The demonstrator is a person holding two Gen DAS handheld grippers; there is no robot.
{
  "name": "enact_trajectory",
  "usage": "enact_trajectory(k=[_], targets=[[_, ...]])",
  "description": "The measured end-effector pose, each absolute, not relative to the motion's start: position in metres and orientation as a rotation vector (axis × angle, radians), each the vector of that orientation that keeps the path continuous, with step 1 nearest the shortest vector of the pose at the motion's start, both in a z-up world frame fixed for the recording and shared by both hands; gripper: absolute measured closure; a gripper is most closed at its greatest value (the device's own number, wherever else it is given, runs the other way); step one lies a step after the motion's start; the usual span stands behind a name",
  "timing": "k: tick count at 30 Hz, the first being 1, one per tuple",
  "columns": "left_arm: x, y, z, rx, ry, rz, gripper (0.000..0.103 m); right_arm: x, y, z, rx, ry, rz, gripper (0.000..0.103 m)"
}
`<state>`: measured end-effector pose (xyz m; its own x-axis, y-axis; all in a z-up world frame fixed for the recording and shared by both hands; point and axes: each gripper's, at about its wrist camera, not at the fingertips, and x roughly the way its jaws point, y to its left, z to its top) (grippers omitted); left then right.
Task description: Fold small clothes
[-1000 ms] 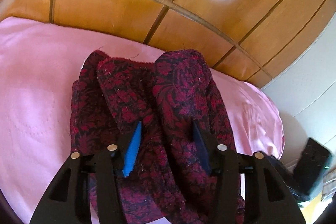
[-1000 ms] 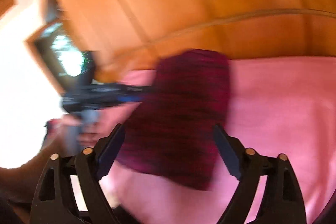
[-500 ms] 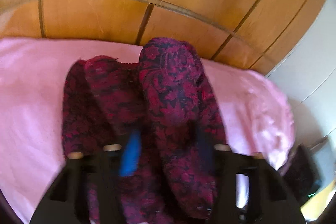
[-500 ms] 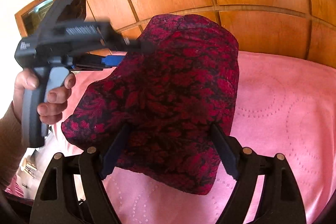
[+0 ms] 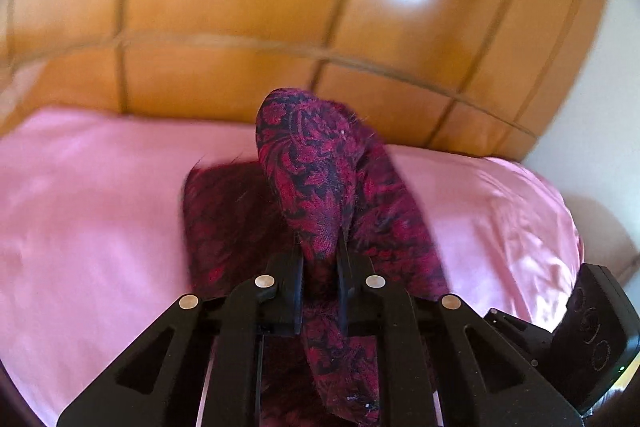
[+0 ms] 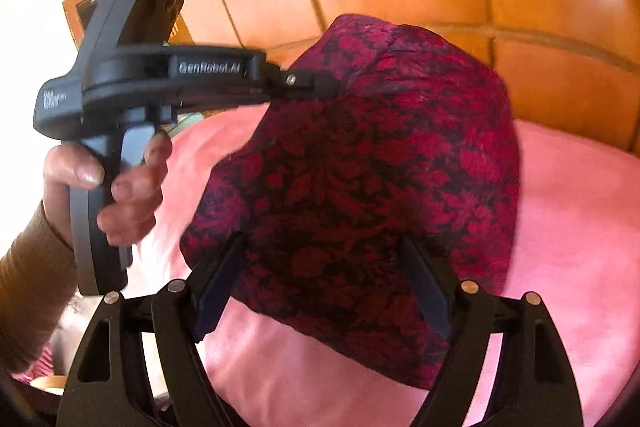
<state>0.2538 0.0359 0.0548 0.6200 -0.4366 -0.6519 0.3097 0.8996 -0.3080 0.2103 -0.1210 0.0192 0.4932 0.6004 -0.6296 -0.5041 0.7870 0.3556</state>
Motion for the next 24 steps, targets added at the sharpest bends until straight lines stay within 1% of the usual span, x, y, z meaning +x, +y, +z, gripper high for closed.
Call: enact_trajectory(k=[5, 8, 12, 14, 17, 18, 19, 21, 23, 24], targets=[[0.252, 0.079, 0.014, -0.229, 0.848, -0.344, 0.092, 0.212, -0.085, 0.002, 0.074, 0.857, 0.754, 0.024], [0.255, 0.079, -0.004, -0.211, 0.858, -0.319, 0.091, 0.212, -0.078, -0.002, 0.028, 0.857, 0.752, 0.023], [0.259, 0.075, -0.007, -0.216, 0.851, -0.306, 0.09, 0.21, -0.097, 0.017, 0.05, 0.876, 0.809, 0.026], [0.256, 0.076, -0.006, -0.215, 0.847, -0.293, 0.09, 0.201, -0.117, 0.036, 0.084, 0.851, 0.8, 0.026], [0.246, 0.081, -0.008, -0.257, 0.837, -0.281, 0.088, 0.218, -0.148, 0.055, 0.147, 0.81, 0.718, 0.026], [0.244, 0.083, -0.008, -0.273, 0.834, -0.273, 0.087, 0.231, -0.153, 0.059, 0.155, 0.806, 0.673, 0.027], [0.244, 0.082, -0.009, -0.28, 0.832, -0.267, 0.087, 0.24, -0.152, 0.061, 0.146, 0.806, 0.649, 0.032], [0.241, 0.079, -0.008, -0.276, 0.823, -0.244, 0.087, 0.264, -0.143, 0.061, 0.105, 0.813, 0.597, 0.038], [0.238, 0.075, -0.008, -0.257, 0.812, -0.223, 0.087, 0.294, -0.128, 0.058, 0.074, 0.844, 0.553, 0.042], [0.236, 0.074, -0.008, -0.25, 0.807, -0.214, 0.087, 0.304, -0.123, 0.055, 0.069, 0.862, 0.54, 0.046]])
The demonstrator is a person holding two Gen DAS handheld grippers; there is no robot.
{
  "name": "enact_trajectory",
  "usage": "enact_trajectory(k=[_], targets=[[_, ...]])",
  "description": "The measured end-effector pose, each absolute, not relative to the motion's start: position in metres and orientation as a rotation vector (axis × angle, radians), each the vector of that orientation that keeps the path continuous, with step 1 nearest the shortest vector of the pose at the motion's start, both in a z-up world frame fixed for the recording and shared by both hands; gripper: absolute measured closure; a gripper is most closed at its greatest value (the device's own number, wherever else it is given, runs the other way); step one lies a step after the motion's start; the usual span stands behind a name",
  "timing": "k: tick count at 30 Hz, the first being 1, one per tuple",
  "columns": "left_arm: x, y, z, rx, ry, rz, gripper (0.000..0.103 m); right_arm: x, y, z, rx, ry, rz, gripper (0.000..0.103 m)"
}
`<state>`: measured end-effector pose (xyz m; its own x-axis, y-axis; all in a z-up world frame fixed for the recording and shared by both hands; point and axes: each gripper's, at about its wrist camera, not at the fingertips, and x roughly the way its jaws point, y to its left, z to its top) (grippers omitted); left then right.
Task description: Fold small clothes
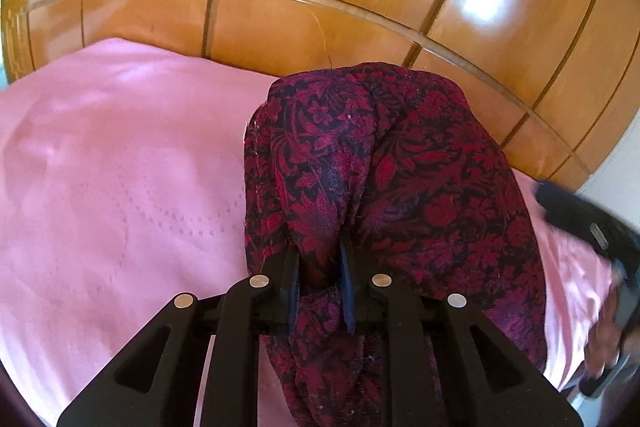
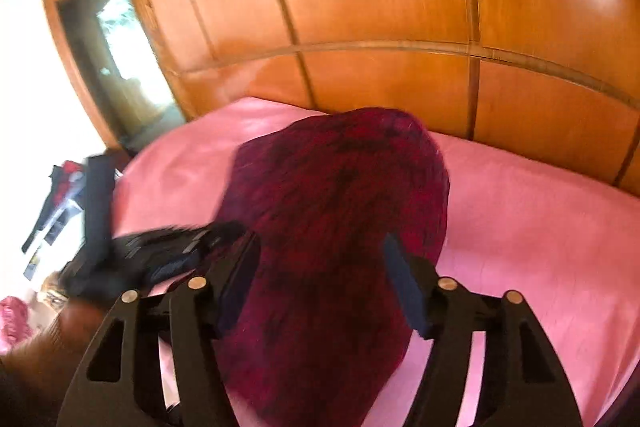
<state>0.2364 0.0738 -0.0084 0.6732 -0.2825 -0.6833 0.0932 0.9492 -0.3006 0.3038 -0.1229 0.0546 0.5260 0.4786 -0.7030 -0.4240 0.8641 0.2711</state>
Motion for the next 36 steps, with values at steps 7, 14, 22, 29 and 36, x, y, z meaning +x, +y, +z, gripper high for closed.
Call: enact_trajectory(k=[7, 14, 22, 29, 36], targets=[[0.242, 0.079, -0.019, -0.251, 0.798, -0.19, 0.087, 0.383, -0.082, 0.018, -0.022, 1.026, 0.434, 0.042], [0.251, 0.088, -0.027, -0.287, 0.82, -0.172, 0.085, 0.386, -0.056, -0.01, -0.139, 1.038, 0.375, 0.034], [0.225, 0.078, 0.0, -0.163, 0.765, -0.037, 0.065, 0.362, -0.081, 0.001, -0.024, 0.957, 0.412, 0.026], [0.214, 0.077, 0.007, -0.126, 0.743, -0.015, 0.048, 0.343, -0.097, 0.021, 0.018, 0.867, 0.431, 0.004], [0.213, 0.08, 0.004, -0.134, 0.756, -0.041, 0.044, 0.326, -0.13, 0.028, 0.177, 0.873, 0.453, 0.003]])
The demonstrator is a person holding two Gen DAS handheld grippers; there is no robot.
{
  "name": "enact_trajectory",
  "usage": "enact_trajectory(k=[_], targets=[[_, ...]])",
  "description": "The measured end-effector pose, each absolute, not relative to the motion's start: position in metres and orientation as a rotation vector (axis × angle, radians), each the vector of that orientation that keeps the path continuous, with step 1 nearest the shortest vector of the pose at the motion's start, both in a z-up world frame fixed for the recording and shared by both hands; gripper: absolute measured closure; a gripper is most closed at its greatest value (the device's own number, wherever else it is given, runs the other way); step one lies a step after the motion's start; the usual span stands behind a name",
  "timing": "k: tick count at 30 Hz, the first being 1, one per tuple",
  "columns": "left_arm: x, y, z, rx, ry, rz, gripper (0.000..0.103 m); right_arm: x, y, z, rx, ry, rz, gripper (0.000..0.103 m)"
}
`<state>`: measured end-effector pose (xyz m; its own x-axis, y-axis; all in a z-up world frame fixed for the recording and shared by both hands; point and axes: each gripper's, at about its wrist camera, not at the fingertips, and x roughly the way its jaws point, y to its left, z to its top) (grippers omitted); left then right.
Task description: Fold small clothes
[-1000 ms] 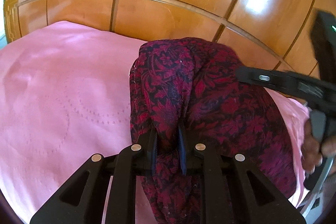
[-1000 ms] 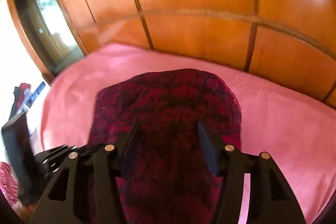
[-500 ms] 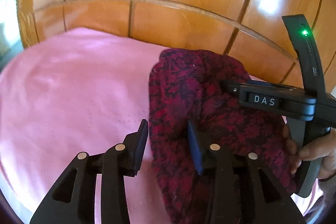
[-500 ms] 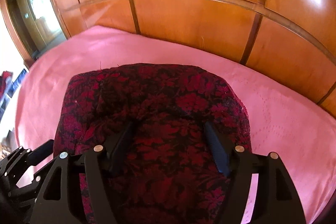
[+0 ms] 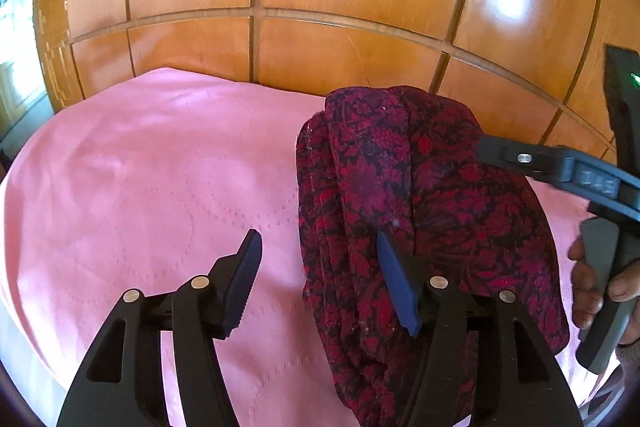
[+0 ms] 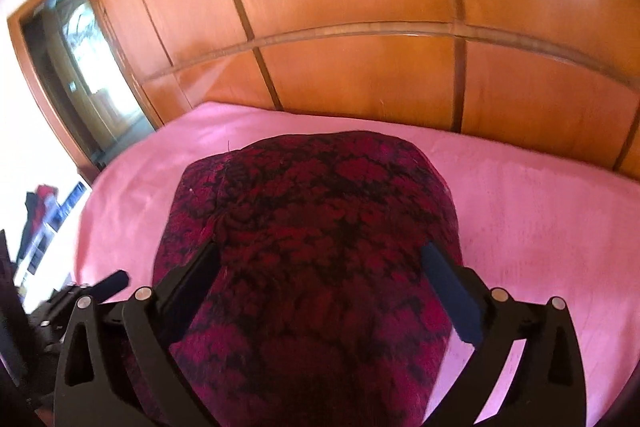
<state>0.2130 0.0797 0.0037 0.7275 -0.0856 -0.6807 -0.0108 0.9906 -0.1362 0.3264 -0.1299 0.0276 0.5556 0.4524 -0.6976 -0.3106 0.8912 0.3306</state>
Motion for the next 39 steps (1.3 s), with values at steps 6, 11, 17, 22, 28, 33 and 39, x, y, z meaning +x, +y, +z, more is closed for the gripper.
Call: enact_trajectory(k=[6, 11, 17, 22, 28, 33, 39], targets=[[0.214, 0.08, -0.001, -0.129, 0.764, -0.06, 0.042, 0.314, -0.163, 0.012, 0.339, 0.94, 0.511, 0.002], [0.222, 0.095, -0.015, -0.198, 0.793, -0.104, 0.032, 0.317, -0.183, -0.015, 0.478, 1.011, 0.568, 0.002], [0.236, 0.123, -0.04, -0.397, 0.837, -0.234, 0.024, 0.324, -0.19, -0.036, 0.604, 1.03, 0.654, 0.002], [0.24, 0.133, -0.055, -0.498, 0.837, -0.34, 0.028, 0.329, -0.195, -0.044, 0.639, 1.029, 0.697, 0.002], [0.243, 0.134, -0.062, -0.541, 0.835, -0.427, 0.039, 0.333, -0.209, -0.053, 0.678, 1.065, 0.76, 0.002], [0.246, 0.139, -0.067, -0.582, 0.841, -0.471, 0.044, 0.332, -0.208, -0.065, 0.752, 1.095, 0.807, 0.002], [0.24, 0.146, -0.056, -0.668, 0.842, -0.514, 0.022, 0.331, -0.204, -0.063, 0.731, 1.091, 0.814, 0.002]])
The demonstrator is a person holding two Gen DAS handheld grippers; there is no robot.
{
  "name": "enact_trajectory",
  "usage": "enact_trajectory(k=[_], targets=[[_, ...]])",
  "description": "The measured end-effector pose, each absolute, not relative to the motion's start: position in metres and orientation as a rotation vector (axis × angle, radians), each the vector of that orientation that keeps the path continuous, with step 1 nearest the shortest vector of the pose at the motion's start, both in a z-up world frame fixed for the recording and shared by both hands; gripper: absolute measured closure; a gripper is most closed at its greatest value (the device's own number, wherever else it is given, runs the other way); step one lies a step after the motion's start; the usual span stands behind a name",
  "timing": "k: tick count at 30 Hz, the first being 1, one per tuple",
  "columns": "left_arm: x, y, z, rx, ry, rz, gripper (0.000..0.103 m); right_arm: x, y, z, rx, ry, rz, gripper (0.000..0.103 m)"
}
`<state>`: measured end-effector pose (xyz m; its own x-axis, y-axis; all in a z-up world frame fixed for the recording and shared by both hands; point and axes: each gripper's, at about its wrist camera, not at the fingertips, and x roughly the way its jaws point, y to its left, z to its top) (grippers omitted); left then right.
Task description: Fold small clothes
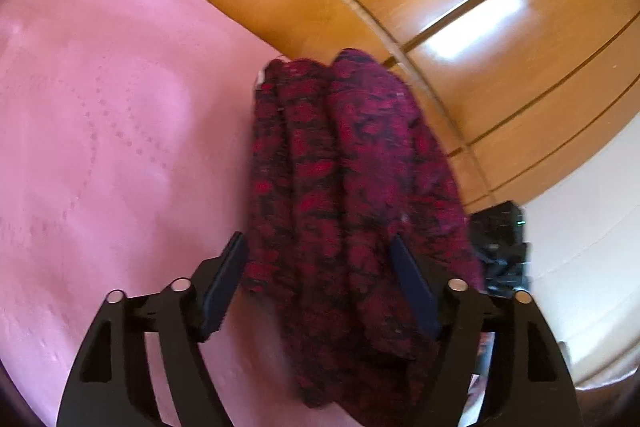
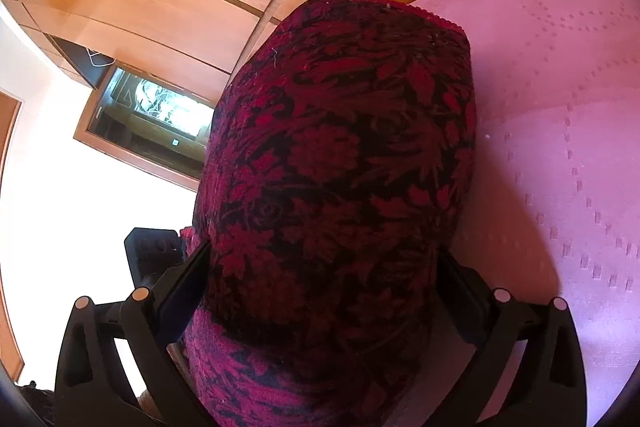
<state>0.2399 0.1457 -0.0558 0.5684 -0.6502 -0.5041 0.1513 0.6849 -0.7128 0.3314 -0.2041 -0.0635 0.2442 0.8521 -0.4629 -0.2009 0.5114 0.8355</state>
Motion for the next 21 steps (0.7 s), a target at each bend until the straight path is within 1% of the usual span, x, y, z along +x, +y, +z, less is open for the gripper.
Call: enact_trajectory(k=[1, 2, 7, 11, 12, 13, 14, 15, 17, 19, 21], targets=[[0.238, 0.145, -0.054, -0.679, 0.84, -0.52, 0.019, 0.33, -0.204, -0.064, 0.727, 1.085, 0.814, 0.002], [0.238, 0.145, -0.052, -0.687, 0.84, -0.531, 0.018, 0.33, -0.202, -0.064, 0.727, 1.081, 0.811, 0.002], [0.246, 0.143, -0.045, -0.799, 0.818, -0.584, 0.018, 0.327, -0.201, -0.066, 0.731, 1.067, 0.808, 0.002], [0.255, 0.126, -0.048, -0.707, 0.869, -0.527, 0.018, 0.324, -0.196, -0.061, 0.711, 1.07, 0.782, 0.002], [0.258, 0.118, -0.052, -0.651, 0.891, -0.493, 0.024, 0.323, -0.193, -0.057, 0.697, 1.07, 0.771, 0.004], [0.257, 0.113, -0.055, -0.601, 0.892, -0.477, 0.027, 0.319, -0.189, -0.05, 0.664, 1.065, 0.756, 0.012], [0.255, 0.115, -0.058, -0.597, 0.883, -0.48, 0.033, 0.317, -0.185, -0.041, 0.636, 1.061, 0.744, 0.015], [0.253, 0.119, -0.062, -0.626, 0.87, -0.492, 0.038, 0.314, -0.181, -0.034, 0.609, 1.054, 0.742, 0.02], [0.248, 0.13, -0.068, -0.675, 0.854, -0.516, 0.043, 0.309, -0.166, -0.02, 0.522, 1.031, 0.754, 0.023], [0.243, 0.139, -0.078, -0.736, 0.848, -0.534, 0.046, 0.309, -0.157, -0.016, 0.49, 1.032, 0.743, 0.025], [0.236, 0.142, -0.075, -0.752, 0.817, -0.551, 0.052, 0.307, -0.152, -0.006, 0.475, 1.016, 0.738, 0.028]])
